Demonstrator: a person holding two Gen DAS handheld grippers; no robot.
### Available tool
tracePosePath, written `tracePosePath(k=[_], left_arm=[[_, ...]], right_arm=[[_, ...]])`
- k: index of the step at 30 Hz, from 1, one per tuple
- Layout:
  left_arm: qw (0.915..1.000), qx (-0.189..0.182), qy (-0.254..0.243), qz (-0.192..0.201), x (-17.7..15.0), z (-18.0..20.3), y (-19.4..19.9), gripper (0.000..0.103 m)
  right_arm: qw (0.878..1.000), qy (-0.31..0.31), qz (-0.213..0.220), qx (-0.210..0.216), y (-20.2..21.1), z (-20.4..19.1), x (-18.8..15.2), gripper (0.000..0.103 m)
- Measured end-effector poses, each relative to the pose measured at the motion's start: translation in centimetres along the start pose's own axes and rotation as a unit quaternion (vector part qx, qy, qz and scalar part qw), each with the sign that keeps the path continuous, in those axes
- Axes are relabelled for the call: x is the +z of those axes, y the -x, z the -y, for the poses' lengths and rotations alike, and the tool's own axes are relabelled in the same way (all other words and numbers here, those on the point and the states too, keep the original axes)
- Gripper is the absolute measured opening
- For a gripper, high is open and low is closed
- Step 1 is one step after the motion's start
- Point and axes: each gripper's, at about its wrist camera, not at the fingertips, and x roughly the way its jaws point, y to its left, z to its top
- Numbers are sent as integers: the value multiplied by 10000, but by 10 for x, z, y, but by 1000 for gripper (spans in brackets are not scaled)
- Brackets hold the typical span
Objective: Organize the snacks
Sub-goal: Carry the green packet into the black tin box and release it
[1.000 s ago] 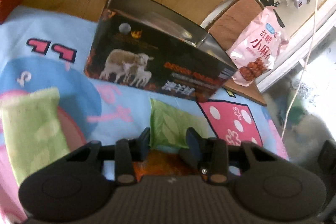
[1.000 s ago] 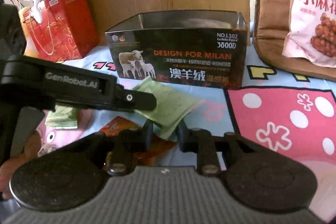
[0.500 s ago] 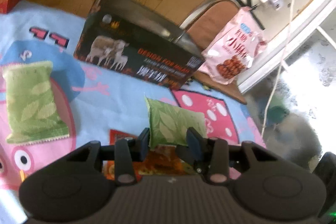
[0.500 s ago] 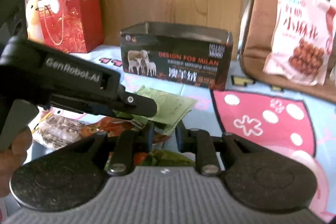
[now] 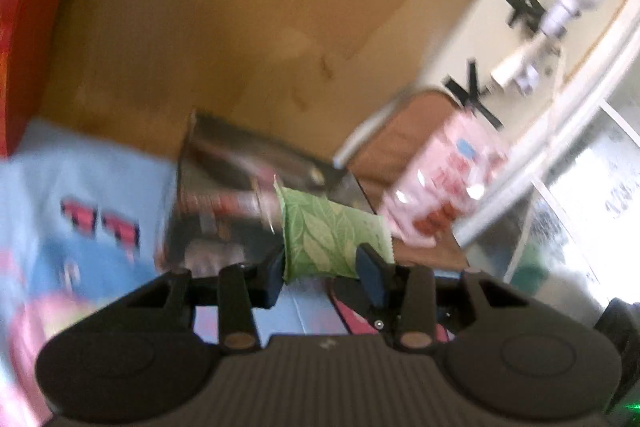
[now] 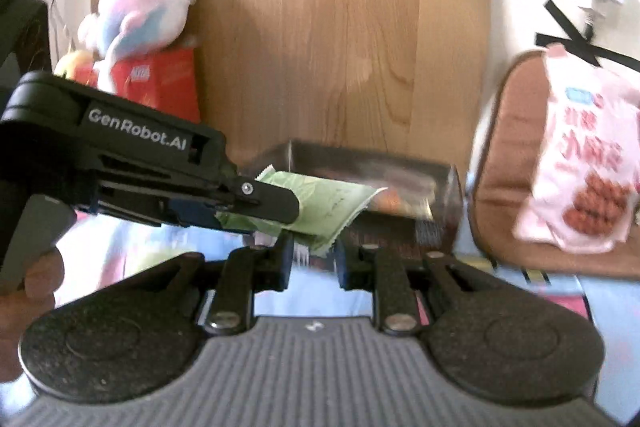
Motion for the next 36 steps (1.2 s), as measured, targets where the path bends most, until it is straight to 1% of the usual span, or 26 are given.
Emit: tracePosePath(k=[2,5,7,9,10,11,12,13,14,16,17,18,19,21,22,24,26,28,30,32,34,35,36], left_arm=[[9999,143,17,-7,18,-7,-14,38],[9993,362,25,-85,33,-16,-37,38],[9986,507,38,-130,37,-21,-50,39],[9971,748,-11,-151,37,-24,-59,40],[9965,828,-51,-125,36,-24,-57,41],[9965,829,-70,-68,36,-25,-53,44],[9973,735,-64,32,35,-26,-45,50],[9977,675,-40,100,35,-29,-37,57],[9977,649,-2,178,35,-32,-25,59],[9975,604,93,352,32,-39,-2,61],[9969,591,196,478,27,-45,14,62],[9960,606,310,583,21,-51,28,67],[9949,643,429,651,13,-59,40,69],[9919,742,715,740,-9,-76,61,70],[9907,792,840,720,-18,-84,66,70],[9881,940,1081,553,-35,-101,66,70],[9845,1095,1326,355,-45,-113,62,70],[9824,1131,1463,262,-56,-122,65,69],[9835,1029,1463,275,-63,-121,67,69],[9843,1012,1421,281,-65,-120,67,69],[9841,1042,1416,266,-61,-119,62,69],[9842,1067,1380,295,-57,-117,58,69],[9850,1100,1282,352,-54,-113,56,71]], right_arm=[[9999,-74,-44,54,-22,5,14,25],[9996,-124,-255,63,-55,10,27,28],[9992,-129,-389,5,-74,11,28,33],[9987,-118,-496,-91,-84,9,27,39],[9984,-128,-524,-145,-87,10,27,40],[9984,-155,-504,-201,-85,10,26,41],[9987,-187,-424,-208,-79,12,25,45],[9989,-218,-357,-187,-73,14,24,55],[9991,-250,-303,-177,-66,16,23,59],[9990,-358,-228,-161,-48,18,18,60],[9984,-519,-196,-69,-36,21,14,60],[9971,-735,-200,85,-26,23,9,60],[9948,-946,-237,285,-18,24,4,60],[9862,-1325,-480,863,-7,20,-11,60],[9821,-1415,-620,1074,-7,15,-17,60],[9717,-1542,-1011,1473,-14,1,-31,60],[9634,-1583,-1388,1657,-26,-15,-39,60],[9599,-1478,-1668,1703,-28,-32,-43,60],[9584,-1337,-1592,1957,-13,-43,-46,59],[9583,-981,-1558,2185,5,-54,-50,59],[9586,-602,-1546,2312,17,-67,-55,59],[9598,-405,-1539,2312,20,-73,-57,59],[9649,-71,-1480,2168,25,-85,-61,59]])
